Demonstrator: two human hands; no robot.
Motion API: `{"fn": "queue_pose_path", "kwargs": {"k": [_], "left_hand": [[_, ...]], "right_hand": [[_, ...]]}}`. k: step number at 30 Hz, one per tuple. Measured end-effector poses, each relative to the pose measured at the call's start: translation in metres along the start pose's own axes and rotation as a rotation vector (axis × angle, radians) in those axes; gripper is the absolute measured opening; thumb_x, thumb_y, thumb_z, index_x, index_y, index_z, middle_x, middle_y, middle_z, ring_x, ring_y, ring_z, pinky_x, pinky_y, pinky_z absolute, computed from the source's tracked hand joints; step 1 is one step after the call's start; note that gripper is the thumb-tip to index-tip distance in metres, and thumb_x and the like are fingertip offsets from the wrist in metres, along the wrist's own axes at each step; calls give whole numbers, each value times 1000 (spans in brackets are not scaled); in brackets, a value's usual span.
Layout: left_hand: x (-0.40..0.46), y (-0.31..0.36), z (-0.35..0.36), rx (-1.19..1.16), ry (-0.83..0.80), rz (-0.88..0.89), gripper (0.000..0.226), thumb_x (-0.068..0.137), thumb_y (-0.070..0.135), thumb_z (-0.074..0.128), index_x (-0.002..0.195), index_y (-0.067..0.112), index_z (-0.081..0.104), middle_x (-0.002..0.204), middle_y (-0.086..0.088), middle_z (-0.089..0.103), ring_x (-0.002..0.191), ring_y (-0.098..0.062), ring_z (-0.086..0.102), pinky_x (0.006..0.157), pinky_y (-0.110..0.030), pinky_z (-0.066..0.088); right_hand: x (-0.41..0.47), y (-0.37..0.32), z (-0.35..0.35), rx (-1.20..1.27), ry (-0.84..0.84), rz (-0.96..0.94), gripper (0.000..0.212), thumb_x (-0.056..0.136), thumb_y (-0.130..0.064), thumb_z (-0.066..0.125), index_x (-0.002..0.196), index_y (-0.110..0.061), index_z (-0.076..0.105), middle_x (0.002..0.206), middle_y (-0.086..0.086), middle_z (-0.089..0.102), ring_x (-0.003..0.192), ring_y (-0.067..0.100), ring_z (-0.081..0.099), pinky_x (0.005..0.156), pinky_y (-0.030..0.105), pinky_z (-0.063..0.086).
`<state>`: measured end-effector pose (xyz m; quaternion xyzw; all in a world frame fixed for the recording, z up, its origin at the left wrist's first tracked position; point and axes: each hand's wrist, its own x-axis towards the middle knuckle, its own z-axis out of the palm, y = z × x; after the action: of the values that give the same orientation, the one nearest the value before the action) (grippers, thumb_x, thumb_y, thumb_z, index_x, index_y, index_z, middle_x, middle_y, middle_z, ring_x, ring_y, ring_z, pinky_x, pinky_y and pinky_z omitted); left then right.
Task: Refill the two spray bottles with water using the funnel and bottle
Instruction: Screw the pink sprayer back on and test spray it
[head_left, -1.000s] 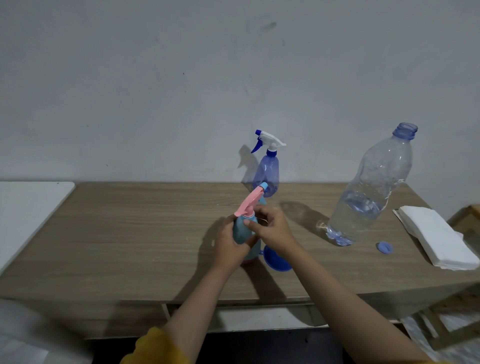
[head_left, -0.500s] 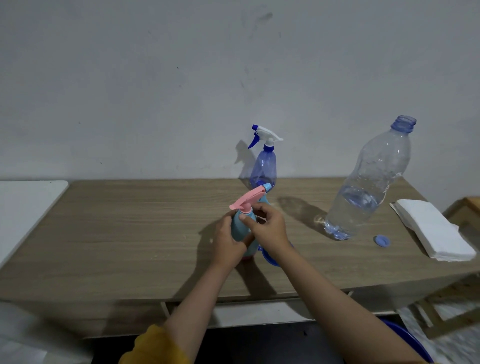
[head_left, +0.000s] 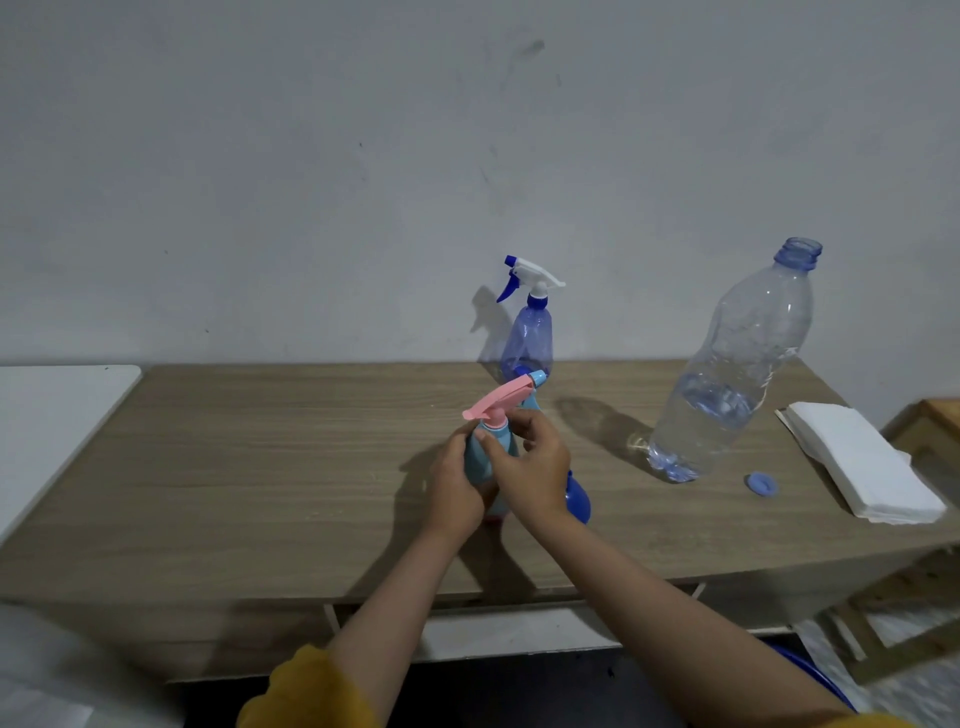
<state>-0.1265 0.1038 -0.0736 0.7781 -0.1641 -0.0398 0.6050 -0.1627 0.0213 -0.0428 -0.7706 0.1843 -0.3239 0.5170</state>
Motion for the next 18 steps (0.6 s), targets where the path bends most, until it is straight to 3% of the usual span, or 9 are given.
{"fn": "queue_pose_path", "kwargs": {"k": [3,5,8,10,12,14,16,18], "left_hand": [[-3,0,-10,19,-111,-62,55,77,14,74,121,33,48,116,14,58,103,1,56,72,-5,45],[-11,-6,-15,98,-123,-99,63,74,14,76,126,29,45,118,12,56,106,-3,55,70,-1,43],[-28,-17,-23,197,-97,-109,83,70,27,79,139,23,35,136,6,49,126,-15,47,95,-21,44],[-40,-24,-30,324,-32,-120,88,73,34,76,145,17,28,147,1,38,135,-16,36,107,-29,34],[-49,-31,-41,370,40,-91,86,75,34,74,144,12,29,149,-6,36,137,-19,32,109,-24,25],[-56,-40,-54,413,87,-73,82,75,34,74,140,5,35,145,-12,41,136,-26,35,108,-24,22],[-62,-49,-70,460,154,-71,79,73,38,72,135,0,42,139,-16,47,131,-32,41,108,-27,25],[-67,-56,-87,521,221,-58,80,71,45,65,133,-2,45,137,-18,49,129,-34,45,107,-29,26]], "right_hand": [[0,-4,-5,-37,163,43,62,63,-40,87,108,-18,49,106,-3,53,92,8,54,74,13,43],[3,-3,0,-158,191,61,89,58,-50,86,124,-13,40,118,-1,43,103,11,46,83,21,43],[6,-4,17,-188,130,107,103,59,-51,85,136,-12,28,128,2,34,110,11,40,88,24,41],[7,-7,26,-123,94,115,93,68,-37,83,138,-11,28,126,0,33,102,4,39,79,7,38],[8,-8,33,-51,85,98,77,76,-18,77,137,-8,31,124,-1,36,96,4,42,67,-1,37],[12,-11,37,-9,57,67,63,78,-6,69,132,-8,37,117,-1,42,90,9,50,67,8,41],[18,-18,38,-37,-7,17,45,80,-3,62,121,-6,43,98,1,49,75,12,52,65,25,45],[24,-27,38,-58,-133,-38,28,81,-2,58,107,-5,48,84,8,53,69,16,53,64,32,45]]}}
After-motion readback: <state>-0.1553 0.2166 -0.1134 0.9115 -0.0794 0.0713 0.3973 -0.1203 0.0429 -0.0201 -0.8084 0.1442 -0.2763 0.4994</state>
